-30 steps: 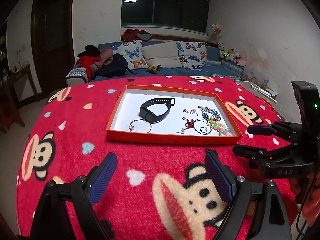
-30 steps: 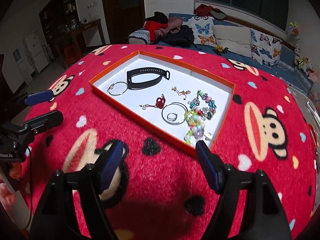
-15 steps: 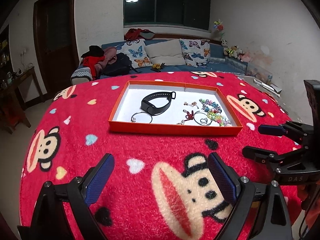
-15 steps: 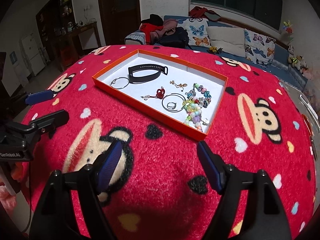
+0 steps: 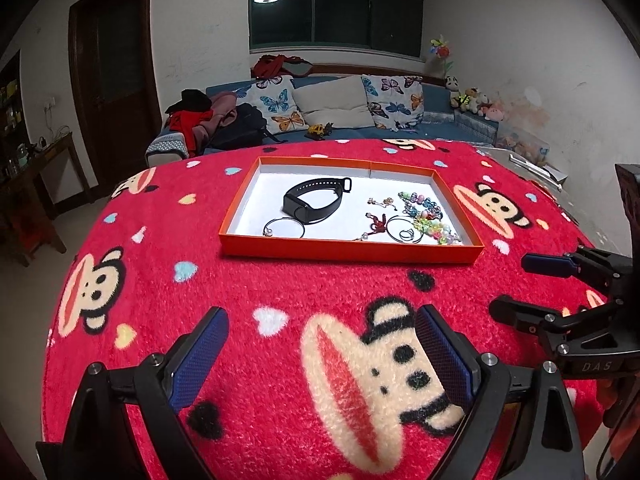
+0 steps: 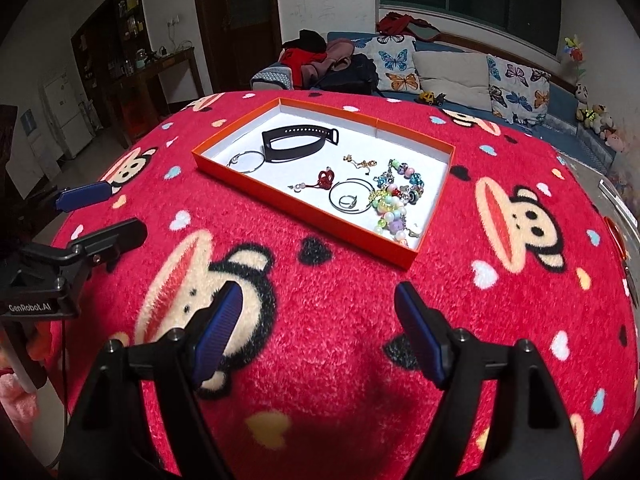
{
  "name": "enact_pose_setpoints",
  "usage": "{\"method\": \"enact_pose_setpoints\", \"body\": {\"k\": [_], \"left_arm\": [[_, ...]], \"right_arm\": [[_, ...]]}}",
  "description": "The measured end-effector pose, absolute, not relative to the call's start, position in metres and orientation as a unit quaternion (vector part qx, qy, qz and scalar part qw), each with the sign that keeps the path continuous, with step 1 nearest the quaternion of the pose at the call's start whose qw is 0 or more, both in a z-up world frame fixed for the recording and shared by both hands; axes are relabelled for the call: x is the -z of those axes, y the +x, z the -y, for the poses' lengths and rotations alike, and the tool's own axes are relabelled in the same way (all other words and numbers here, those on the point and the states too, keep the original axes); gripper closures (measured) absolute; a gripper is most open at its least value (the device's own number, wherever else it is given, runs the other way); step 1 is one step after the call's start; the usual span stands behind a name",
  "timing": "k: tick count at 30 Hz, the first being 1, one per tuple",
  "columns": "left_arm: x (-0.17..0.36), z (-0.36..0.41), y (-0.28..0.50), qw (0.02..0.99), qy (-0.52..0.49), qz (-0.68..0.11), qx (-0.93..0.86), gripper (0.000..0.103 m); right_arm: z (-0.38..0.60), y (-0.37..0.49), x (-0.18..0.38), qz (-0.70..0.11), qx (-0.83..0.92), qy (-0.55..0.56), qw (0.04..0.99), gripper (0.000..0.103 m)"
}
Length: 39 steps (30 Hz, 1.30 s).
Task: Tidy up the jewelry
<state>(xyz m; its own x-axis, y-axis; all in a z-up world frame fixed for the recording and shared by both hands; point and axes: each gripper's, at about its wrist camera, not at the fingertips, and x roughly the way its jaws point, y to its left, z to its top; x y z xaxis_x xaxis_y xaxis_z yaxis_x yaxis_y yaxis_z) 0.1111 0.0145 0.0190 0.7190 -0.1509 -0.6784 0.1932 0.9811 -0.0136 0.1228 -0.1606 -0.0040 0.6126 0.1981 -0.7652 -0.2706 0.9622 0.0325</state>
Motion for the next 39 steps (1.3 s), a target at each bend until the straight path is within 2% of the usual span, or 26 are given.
{"method": "enact_pose_setpoints", "body": {"k": [39], "left_arm": [[-0.013, -0.014, 0.102, 0.926, 0.031, -0.366, 0.084, 0.002]], "right_arm": [[0.162, 0.112, 0.007, -0.421, -0.138, -0.028, 0.896, 0.021]]}}
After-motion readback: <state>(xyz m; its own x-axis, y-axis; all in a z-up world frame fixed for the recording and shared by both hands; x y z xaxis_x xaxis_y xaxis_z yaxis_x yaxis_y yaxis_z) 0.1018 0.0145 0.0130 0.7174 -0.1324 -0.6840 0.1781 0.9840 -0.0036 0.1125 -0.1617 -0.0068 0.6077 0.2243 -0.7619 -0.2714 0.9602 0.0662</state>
